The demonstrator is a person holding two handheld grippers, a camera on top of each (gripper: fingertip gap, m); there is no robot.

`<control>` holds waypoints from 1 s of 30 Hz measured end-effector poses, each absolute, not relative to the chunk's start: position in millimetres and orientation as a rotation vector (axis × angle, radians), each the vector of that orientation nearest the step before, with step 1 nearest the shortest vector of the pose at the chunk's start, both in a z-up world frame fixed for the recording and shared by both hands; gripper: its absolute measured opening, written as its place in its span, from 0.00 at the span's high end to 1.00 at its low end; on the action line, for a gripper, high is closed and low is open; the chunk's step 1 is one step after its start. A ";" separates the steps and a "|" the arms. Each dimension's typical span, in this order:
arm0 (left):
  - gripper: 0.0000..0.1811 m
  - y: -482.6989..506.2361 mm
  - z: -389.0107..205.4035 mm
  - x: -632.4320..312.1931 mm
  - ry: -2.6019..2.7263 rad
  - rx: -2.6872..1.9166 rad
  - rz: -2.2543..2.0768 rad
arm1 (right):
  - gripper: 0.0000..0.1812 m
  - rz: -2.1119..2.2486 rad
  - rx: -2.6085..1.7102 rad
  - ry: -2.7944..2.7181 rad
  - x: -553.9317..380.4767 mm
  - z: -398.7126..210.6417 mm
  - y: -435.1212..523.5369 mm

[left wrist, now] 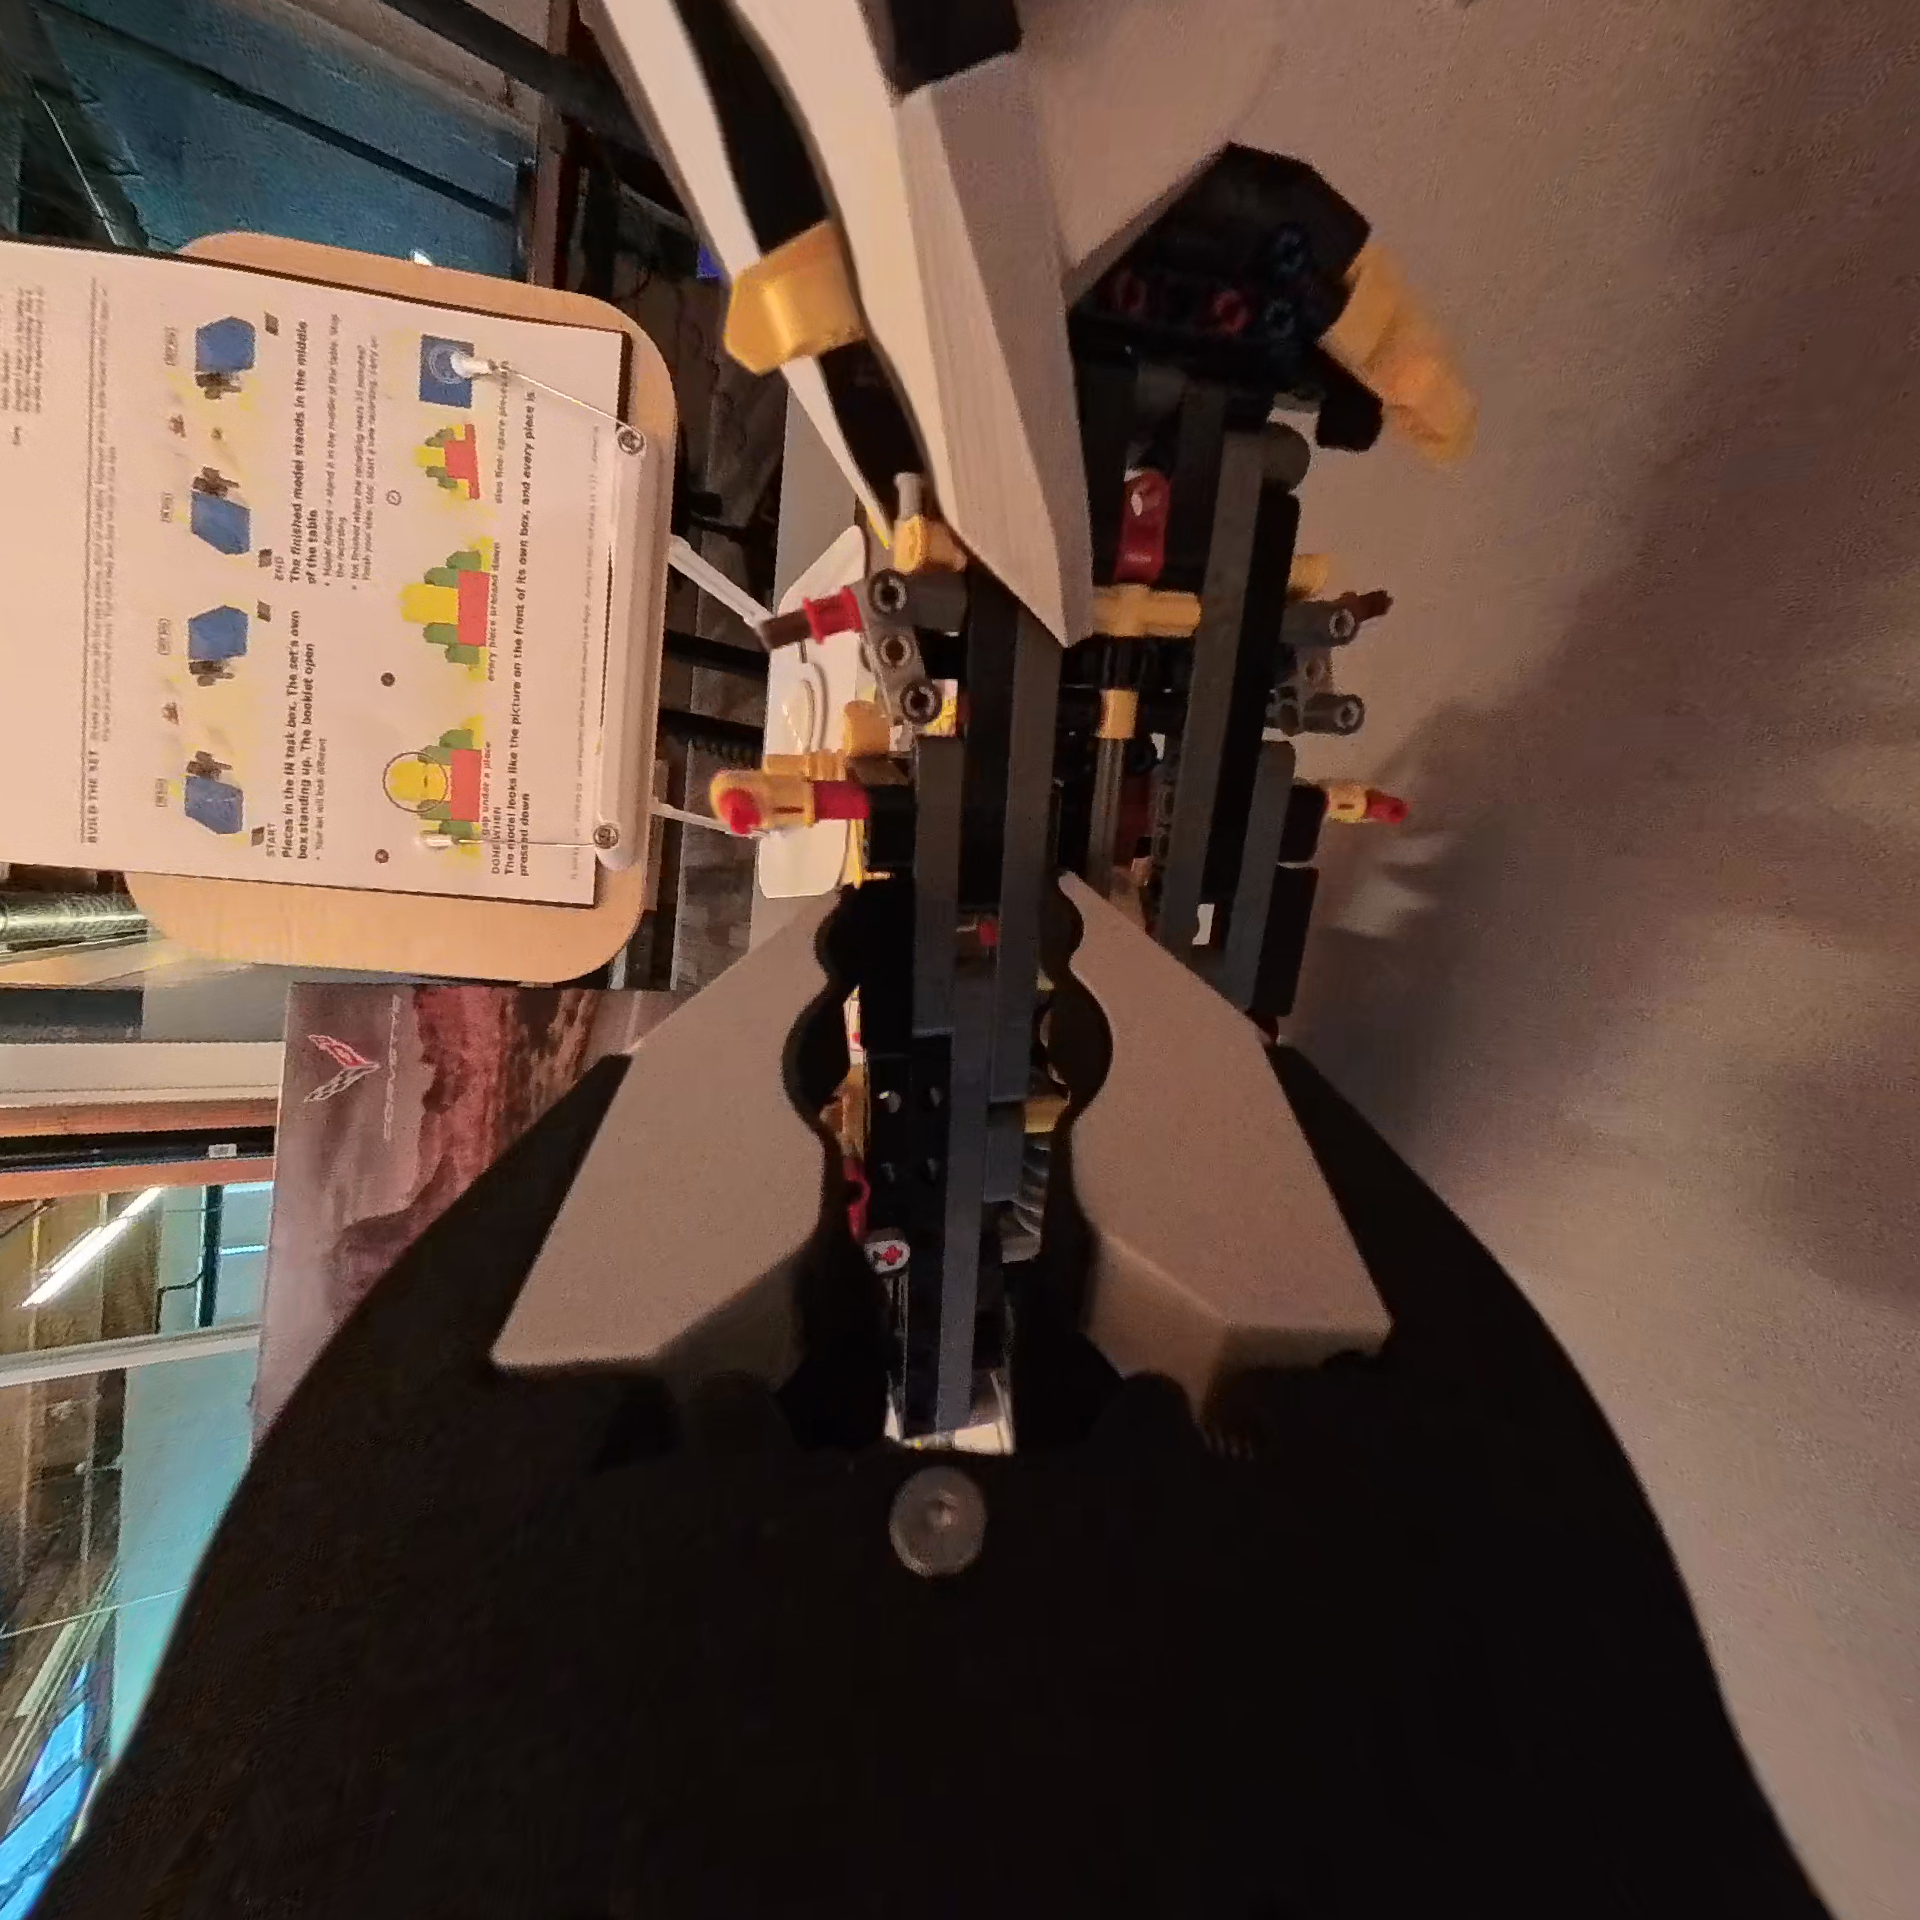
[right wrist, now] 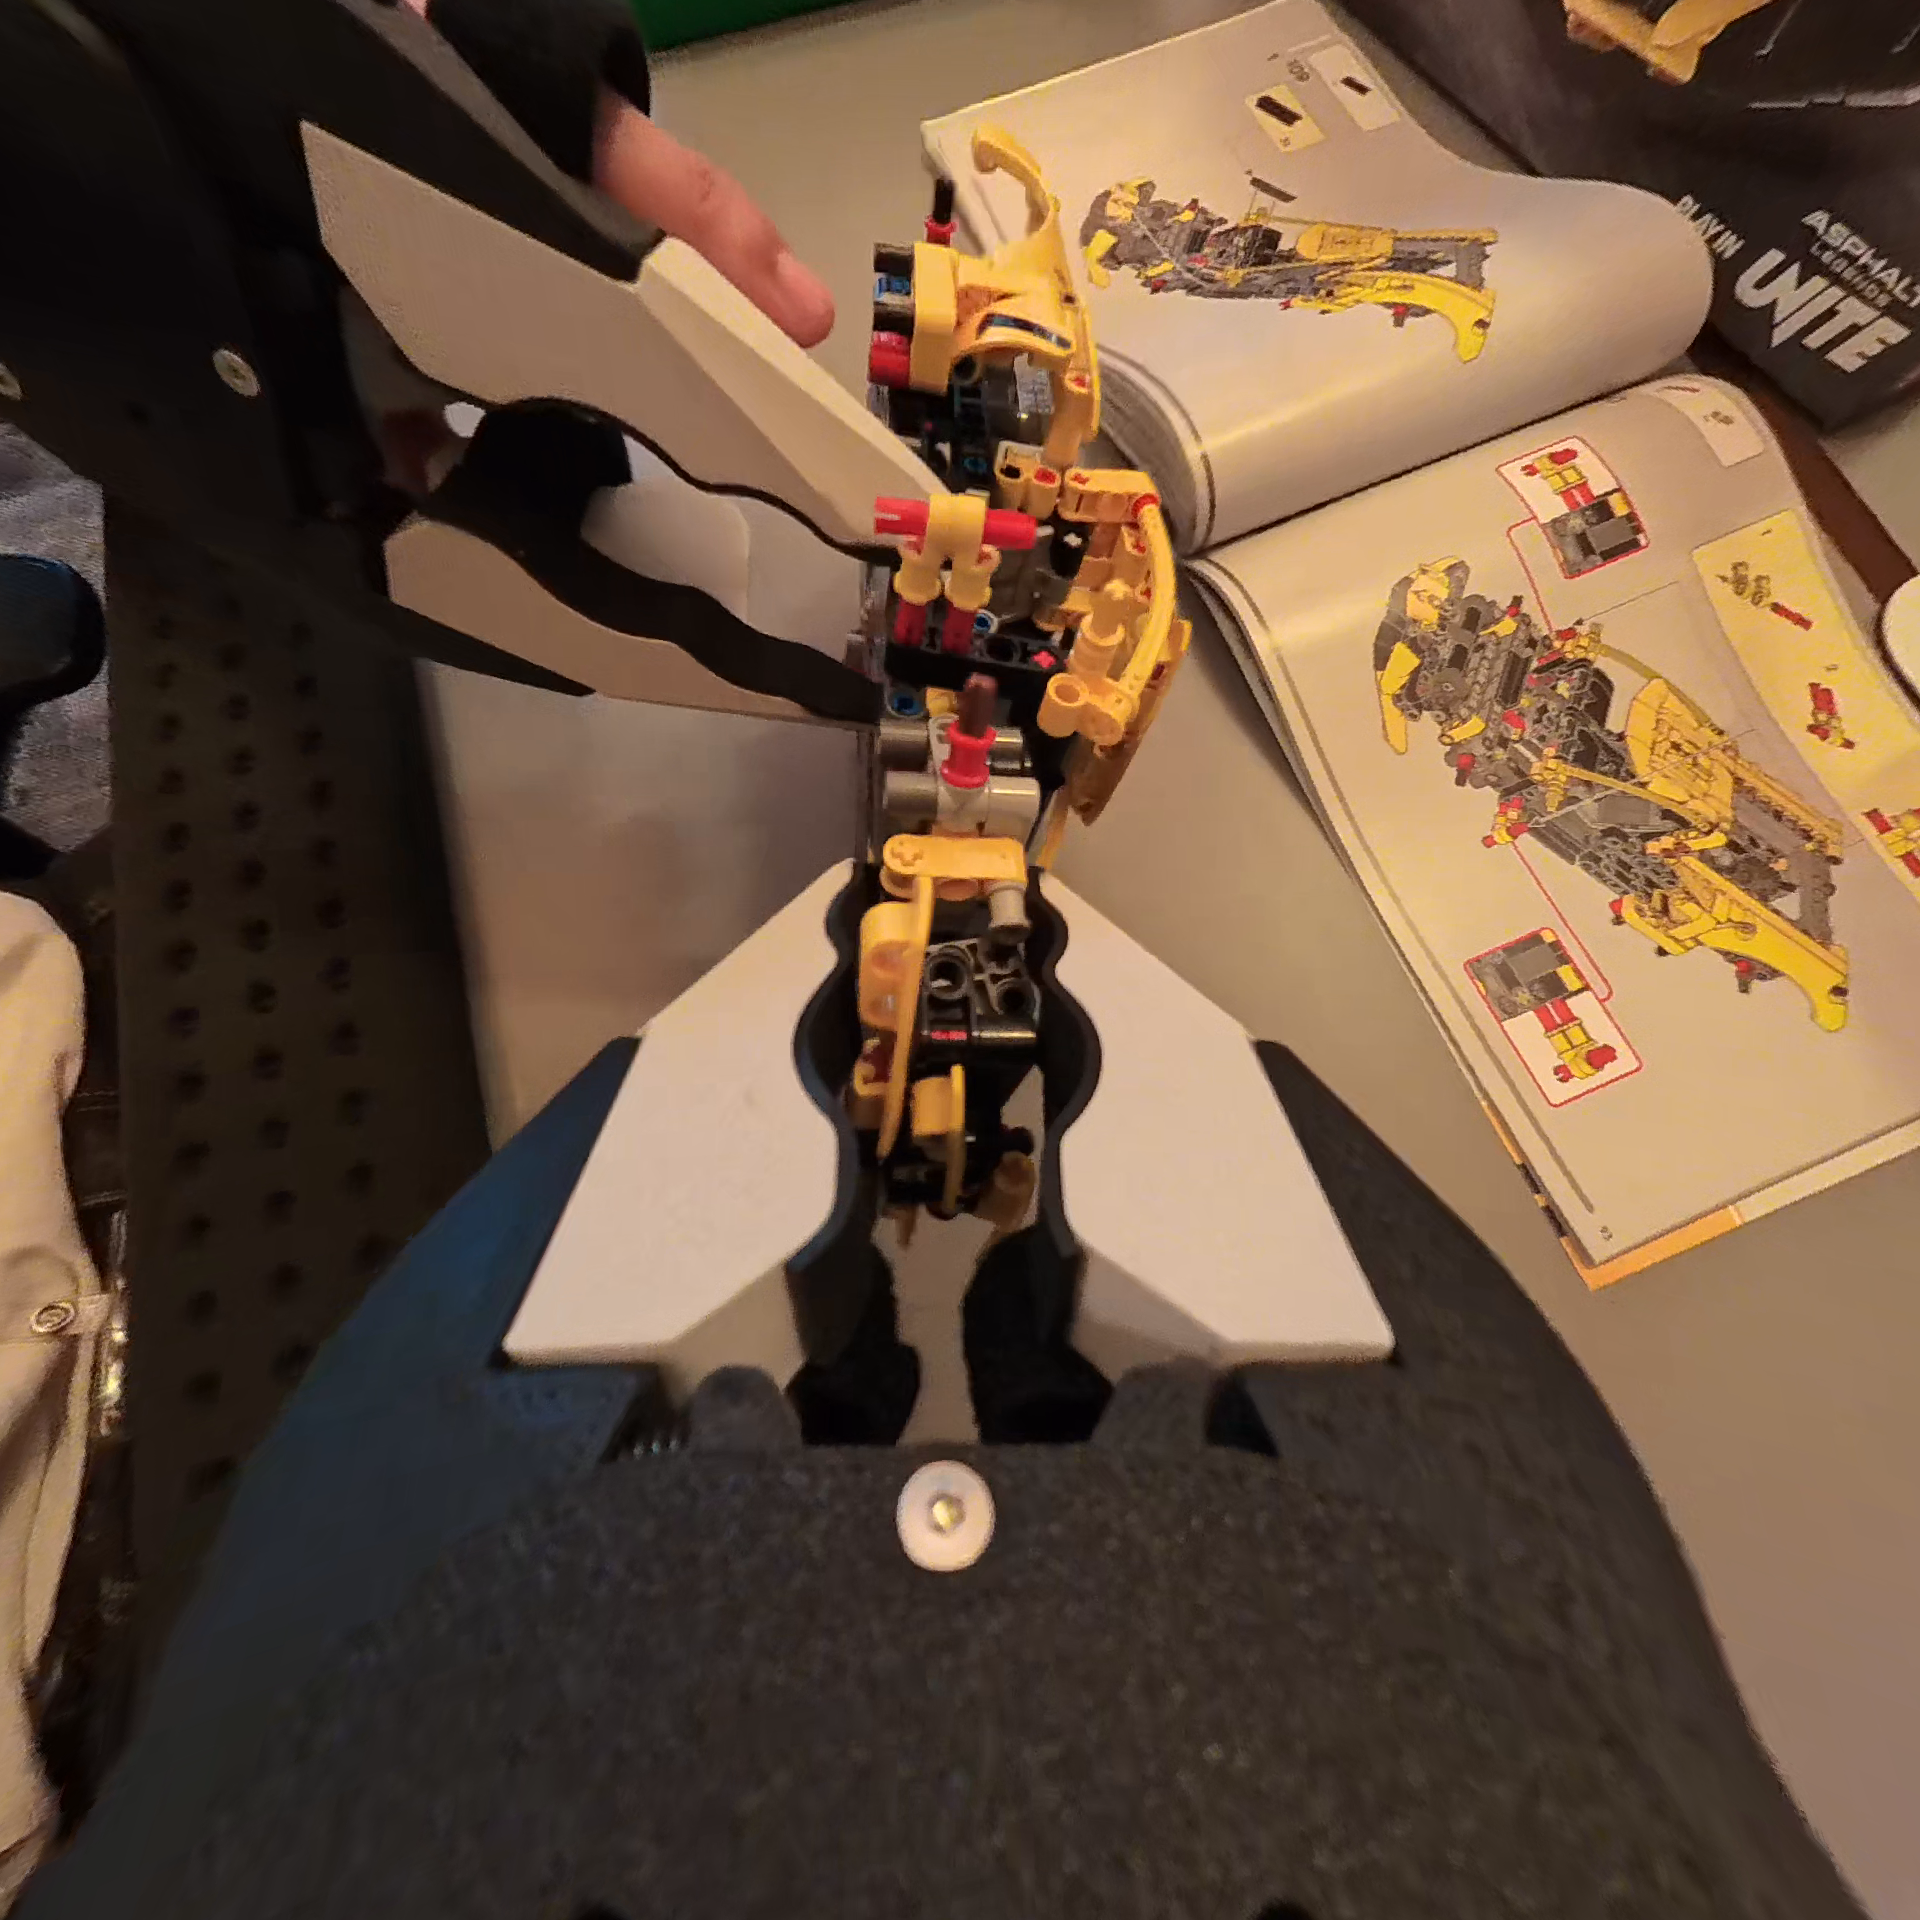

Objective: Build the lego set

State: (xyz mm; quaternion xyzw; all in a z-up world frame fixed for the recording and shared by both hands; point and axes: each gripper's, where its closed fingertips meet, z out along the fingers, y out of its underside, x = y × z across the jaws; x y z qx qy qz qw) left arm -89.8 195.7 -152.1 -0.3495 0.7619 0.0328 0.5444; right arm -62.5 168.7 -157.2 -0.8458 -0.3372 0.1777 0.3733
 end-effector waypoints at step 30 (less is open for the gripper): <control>0.81 181.1 -170.2 -86.6 1.873 -0.786 0.032 | 0.58 -0.706 -1.567 -1.432 -81.0 -156.9 185.1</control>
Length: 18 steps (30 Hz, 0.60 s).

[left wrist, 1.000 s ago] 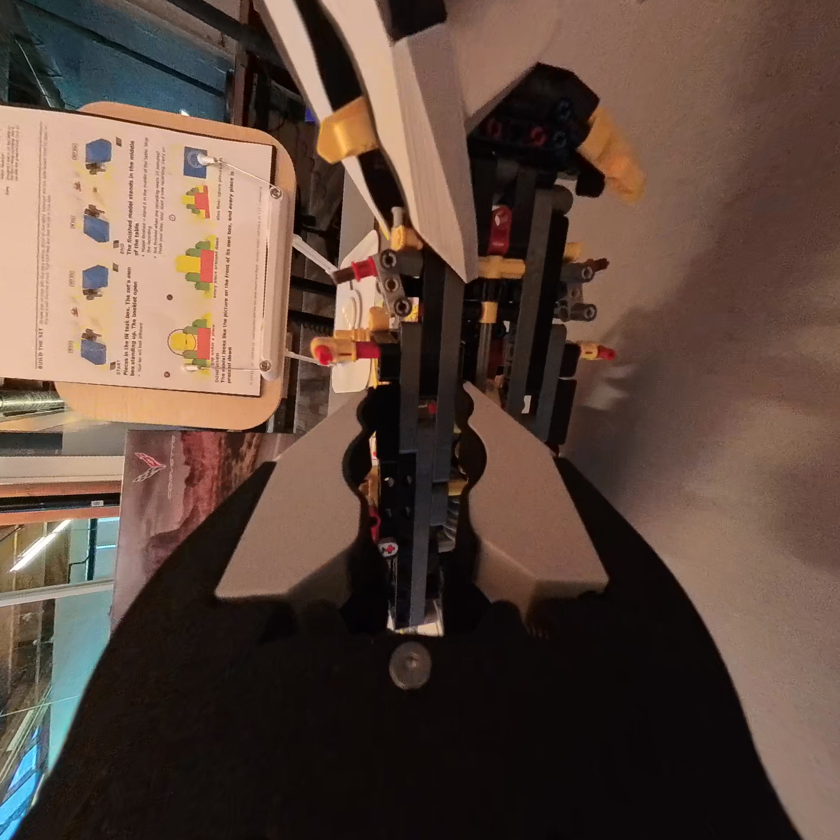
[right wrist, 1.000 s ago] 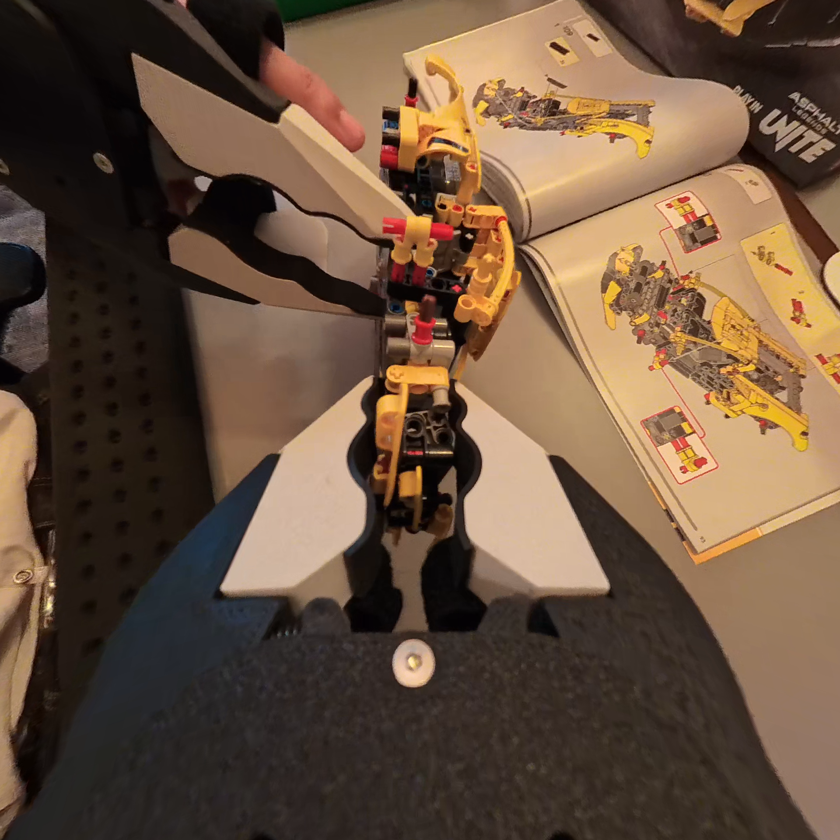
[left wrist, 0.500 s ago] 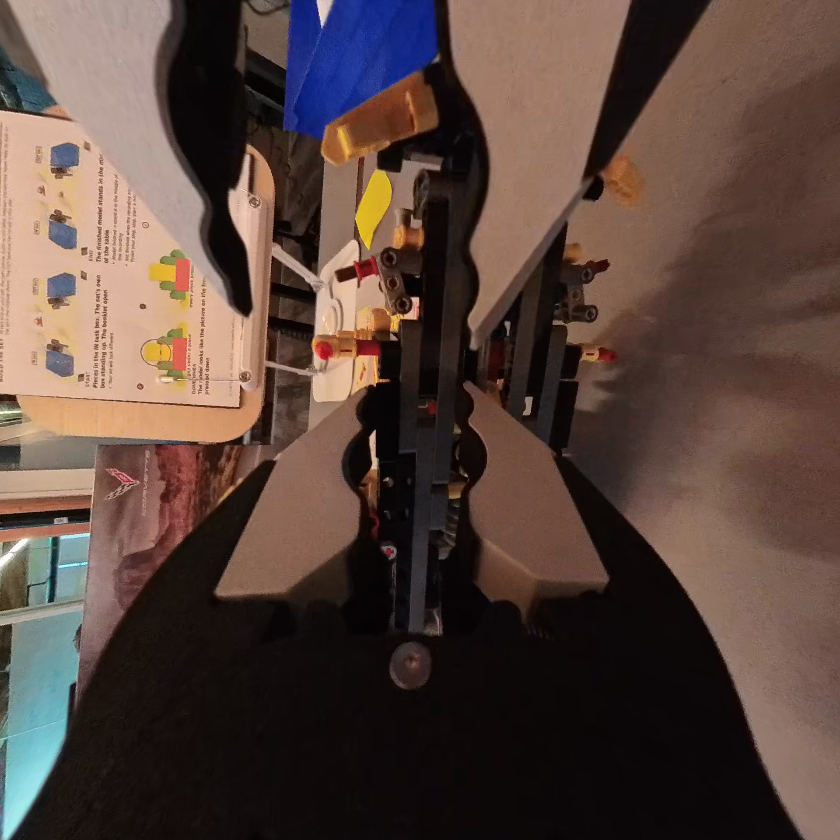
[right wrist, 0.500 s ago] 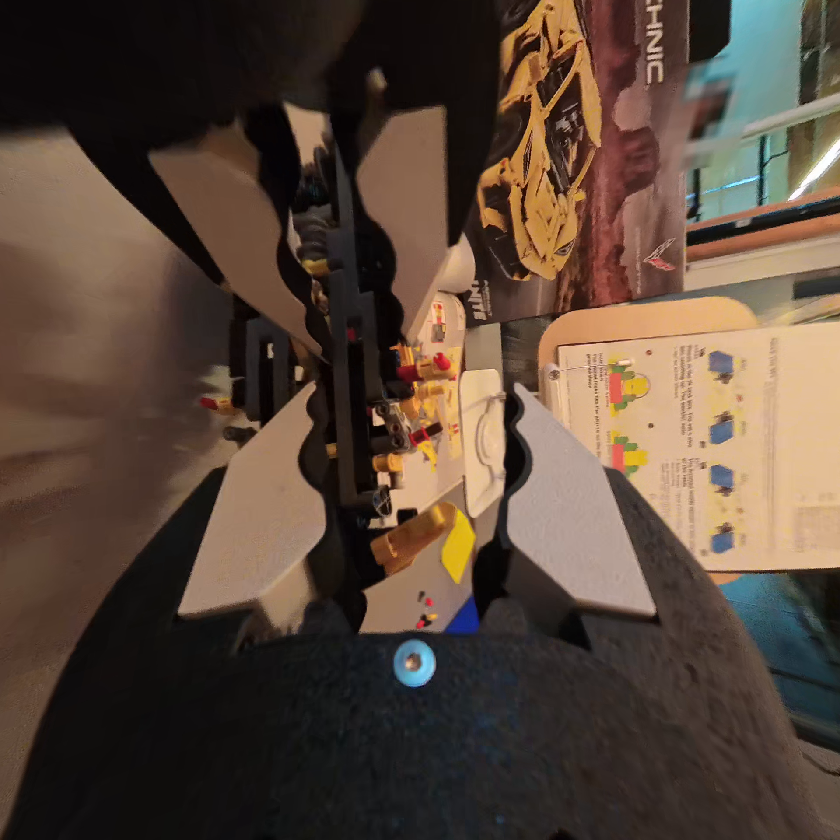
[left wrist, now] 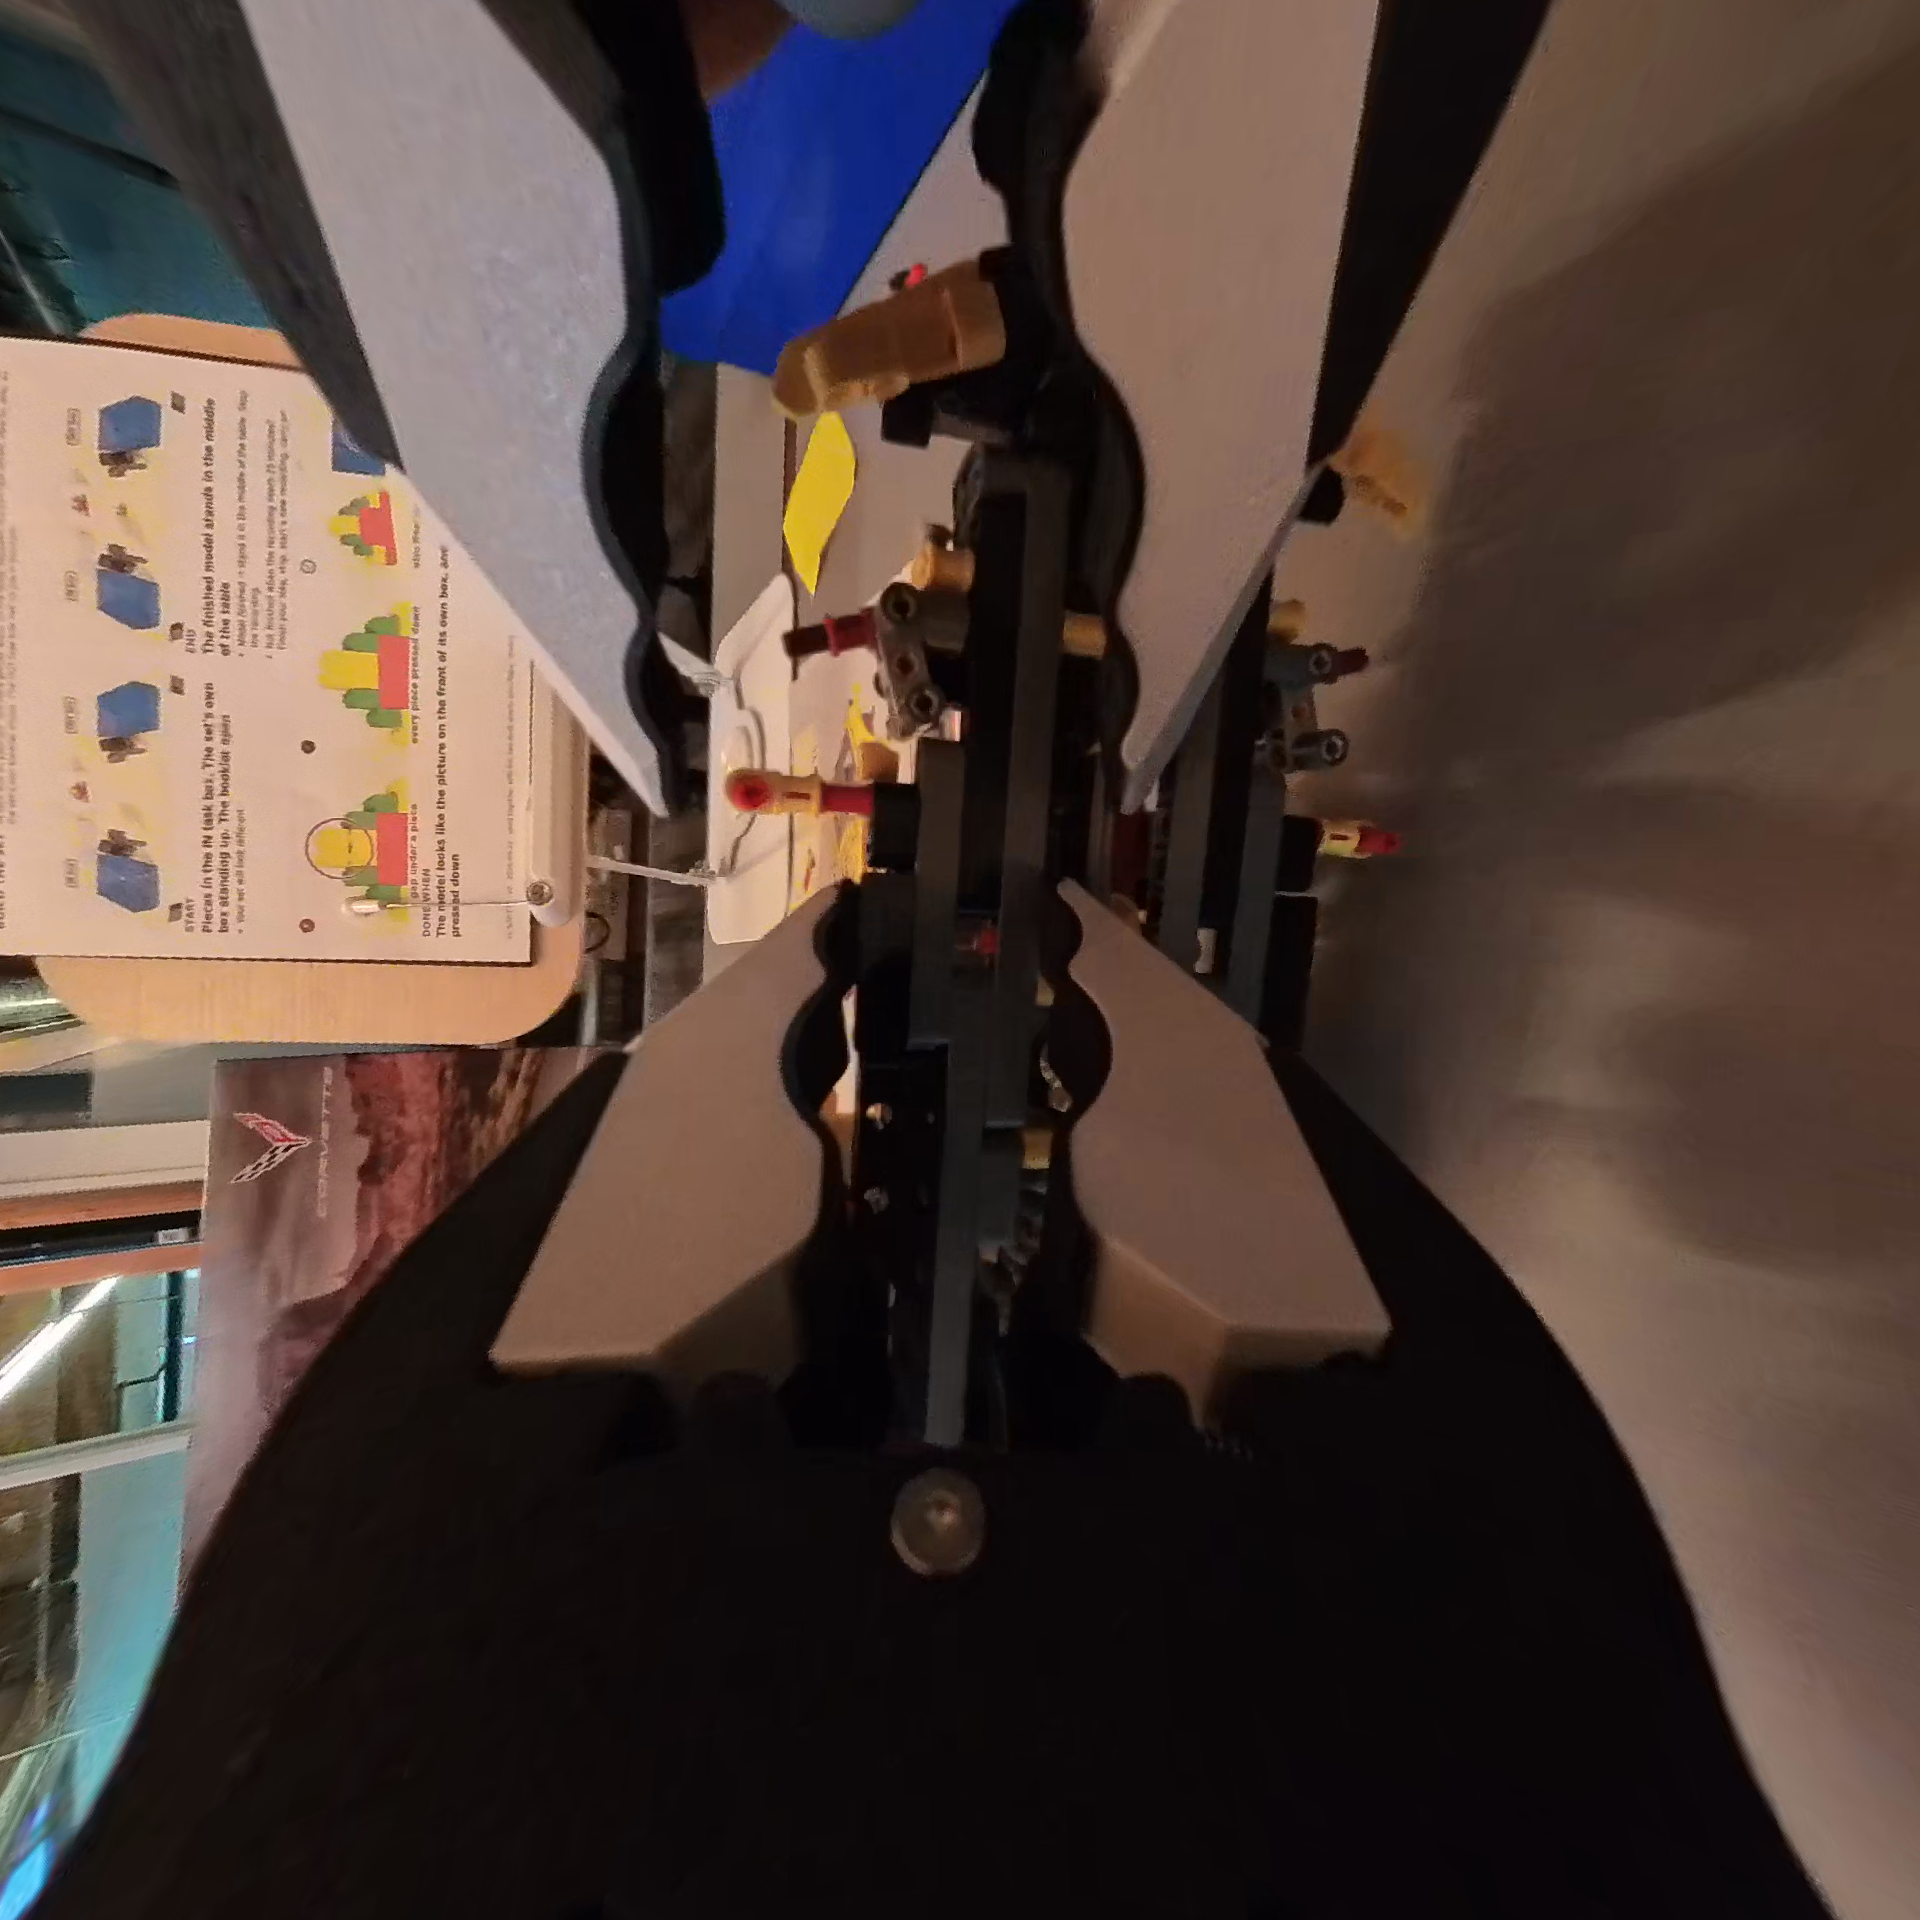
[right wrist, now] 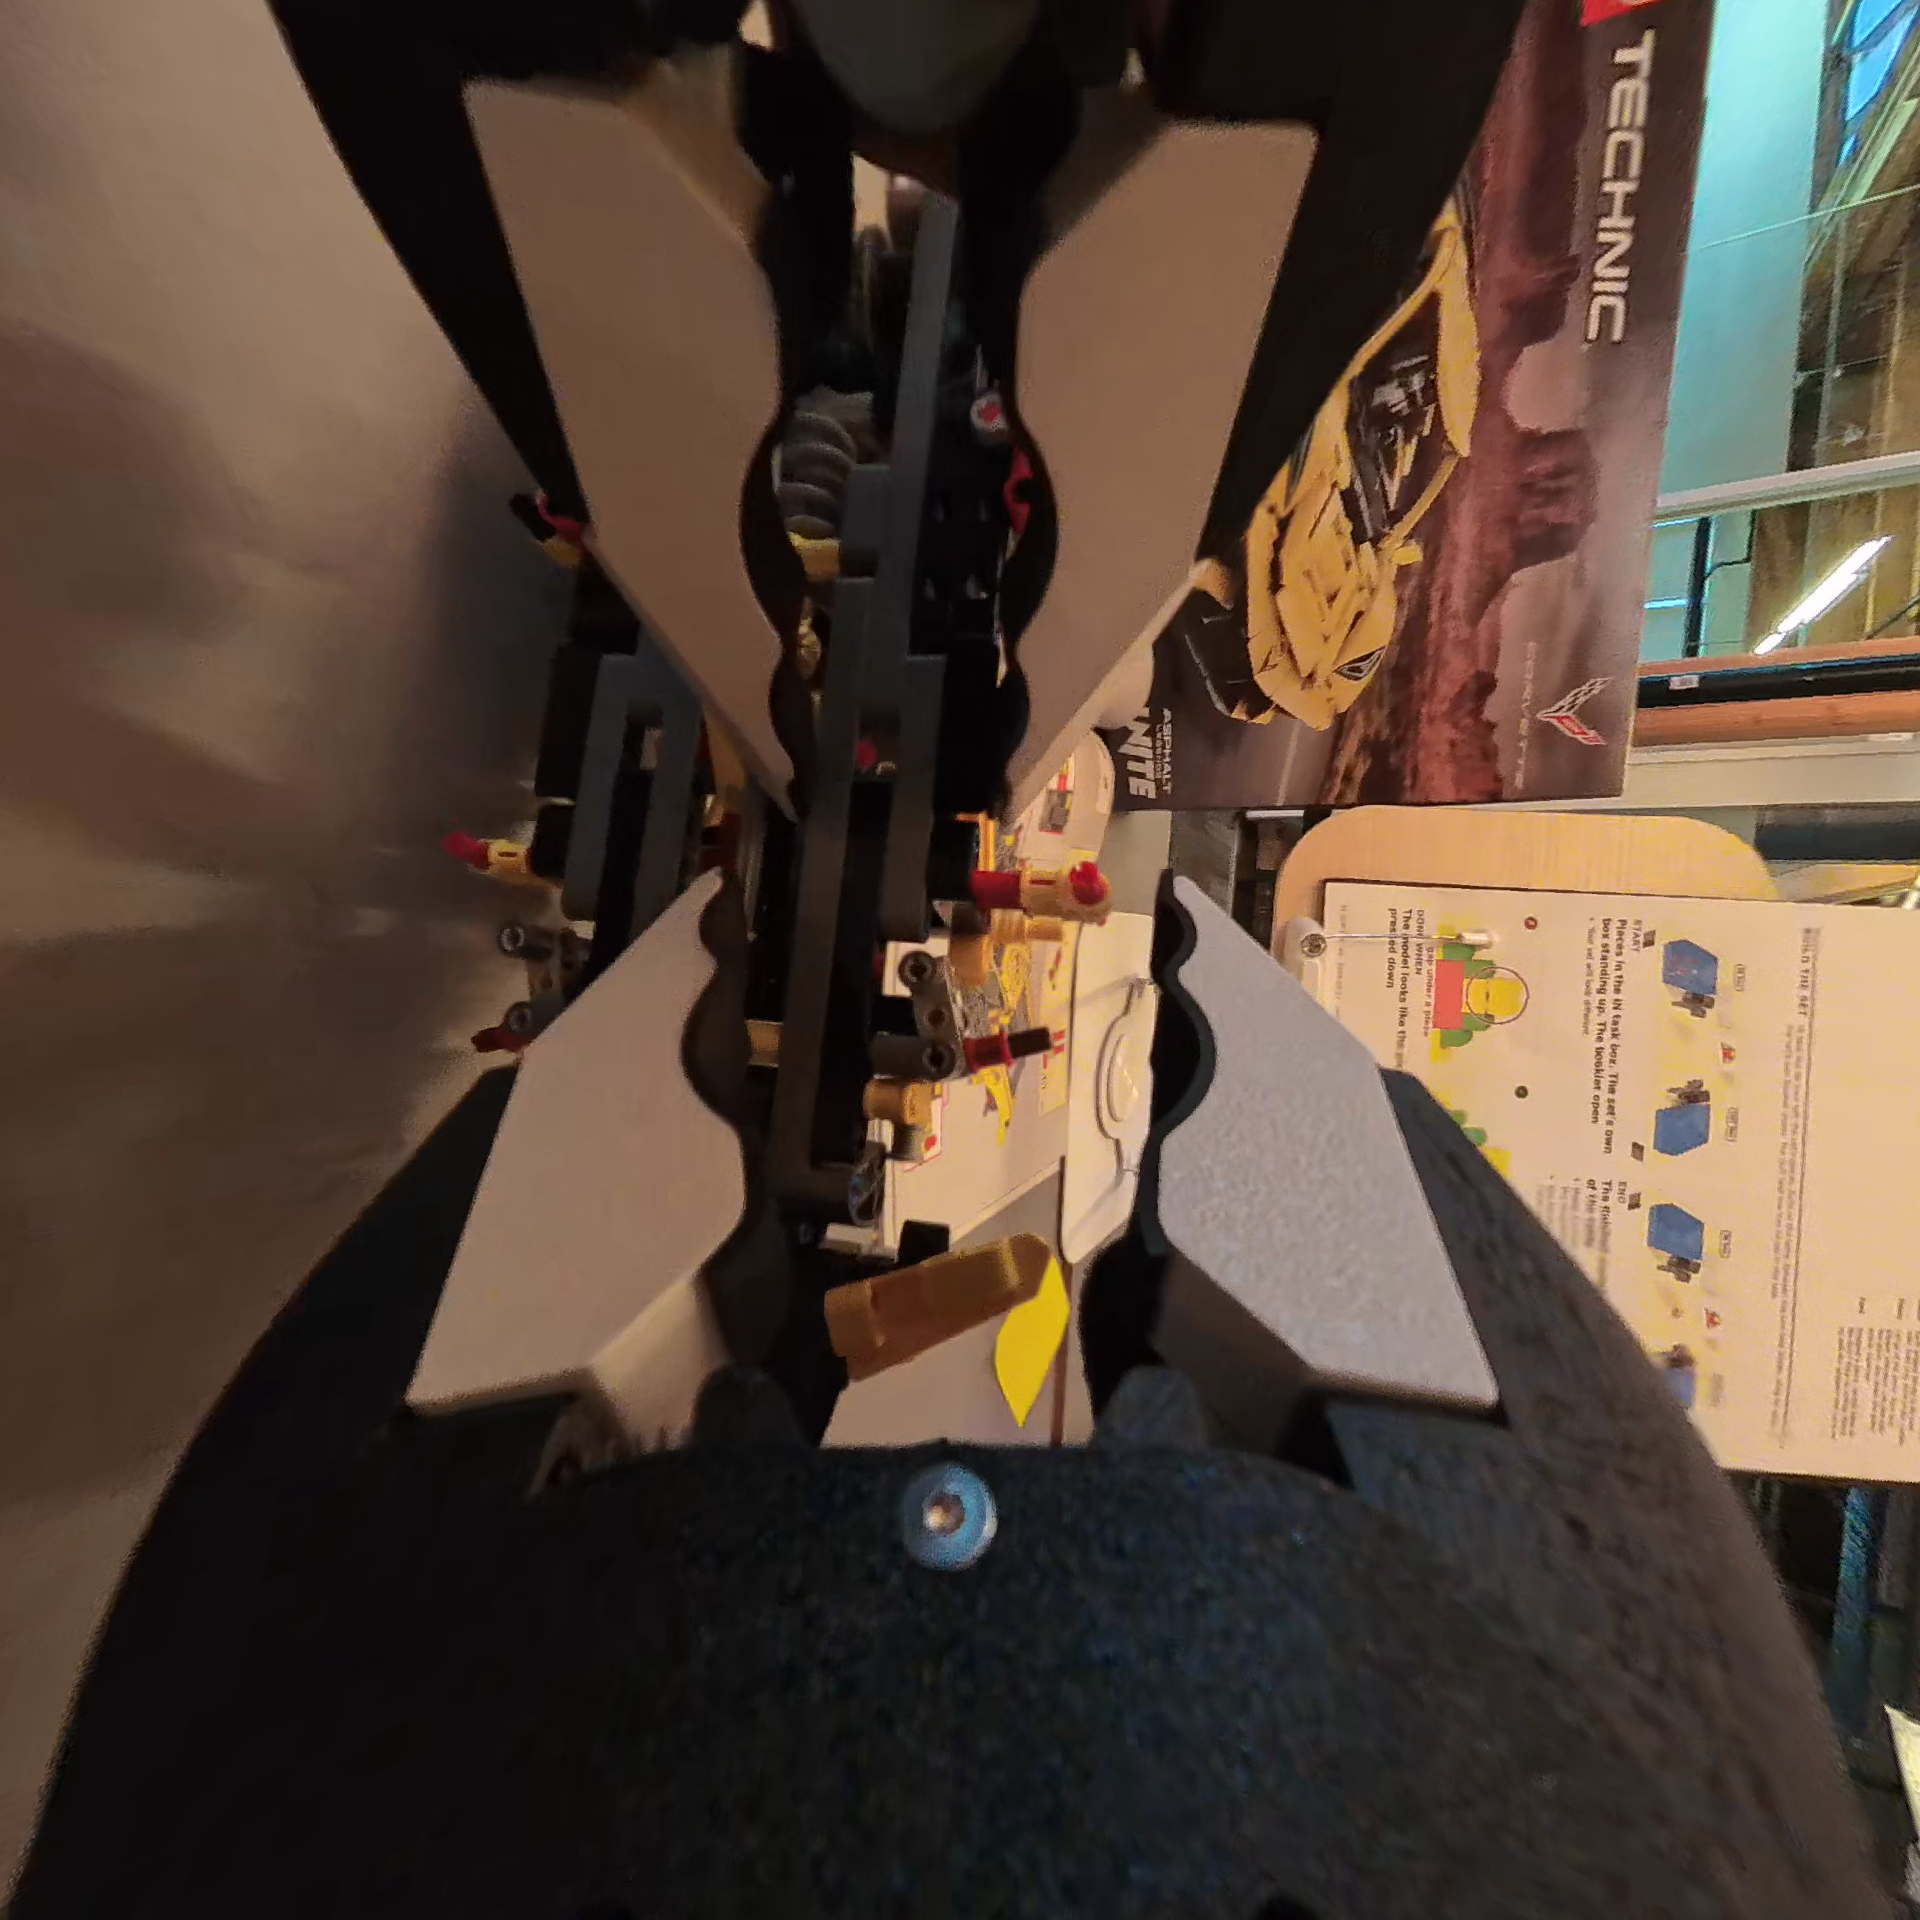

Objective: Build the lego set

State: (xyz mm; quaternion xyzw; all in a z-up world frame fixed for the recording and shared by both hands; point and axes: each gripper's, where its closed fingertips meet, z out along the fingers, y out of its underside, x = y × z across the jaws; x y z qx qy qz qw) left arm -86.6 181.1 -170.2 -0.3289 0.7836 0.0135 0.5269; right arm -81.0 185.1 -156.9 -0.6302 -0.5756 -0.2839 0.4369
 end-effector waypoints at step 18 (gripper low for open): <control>0.81 174.8 -173.2 -86.4 1.822 -0.783 0.001 | 0.67 -0.792 -1.415 -1.347 -80.1 -161.1 184.8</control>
